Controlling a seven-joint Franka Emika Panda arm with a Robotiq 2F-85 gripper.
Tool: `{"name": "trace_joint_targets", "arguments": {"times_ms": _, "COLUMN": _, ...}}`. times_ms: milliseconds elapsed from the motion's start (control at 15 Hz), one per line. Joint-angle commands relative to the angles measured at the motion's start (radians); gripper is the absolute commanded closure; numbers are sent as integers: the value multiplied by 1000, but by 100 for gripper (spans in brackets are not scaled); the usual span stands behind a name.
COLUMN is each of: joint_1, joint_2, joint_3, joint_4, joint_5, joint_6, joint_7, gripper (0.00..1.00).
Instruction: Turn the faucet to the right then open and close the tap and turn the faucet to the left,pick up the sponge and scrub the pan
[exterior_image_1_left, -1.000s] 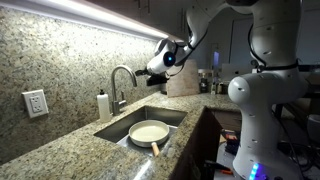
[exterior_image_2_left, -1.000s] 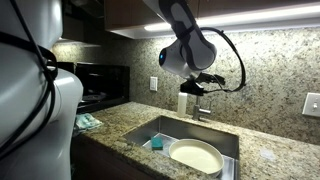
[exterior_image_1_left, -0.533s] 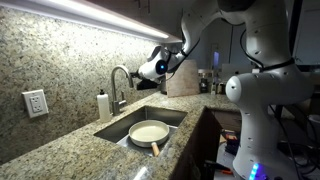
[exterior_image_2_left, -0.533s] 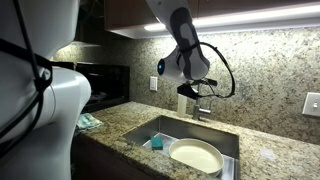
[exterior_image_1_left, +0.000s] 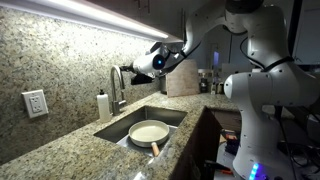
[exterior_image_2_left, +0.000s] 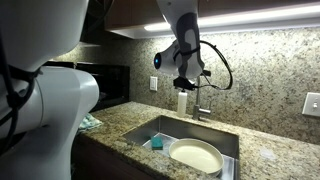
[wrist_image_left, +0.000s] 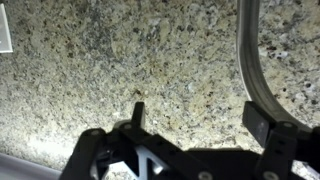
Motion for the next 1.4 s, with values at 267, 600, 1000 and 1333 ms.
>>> {"name": "trace_joint_targets", "arguments": {"times_ms": 267, "joint_1": 36, "joint_2": -217, "joint_3": 30, "joint_4": 11, "joint_5": 0, "joint_6": -21, "joint_7": -221, "gripper": 0}}
{"name": "trace_joint_targets", "arguments": {"times_ms": 600, "joint_1": 77, "joint_2": -311, "joint_3": 53, "joint_4": 49, "joint_5": 0, "joint_6": -7, "joint_7": -359, "gripper": 0}}
{"name": "trace_joint_targets", "arguments": {"times_ms": 1000, "joint_1": 125, "joint_2": -388, "joint_3": 71, "joint_4": 92, "joint_5": 0, "joint_6": 20, "joint_7": -509, "gripper": 0}}
{"name": "trace_joint_targets", "arguments": {"times_ms": 1333, "joint_1": 182, "joint_2": -457, "joint_3": 77, "joint_4": 143, "joint_5": 0, "joint_6": 59, "joint_7": -610, "gripper": 0}}
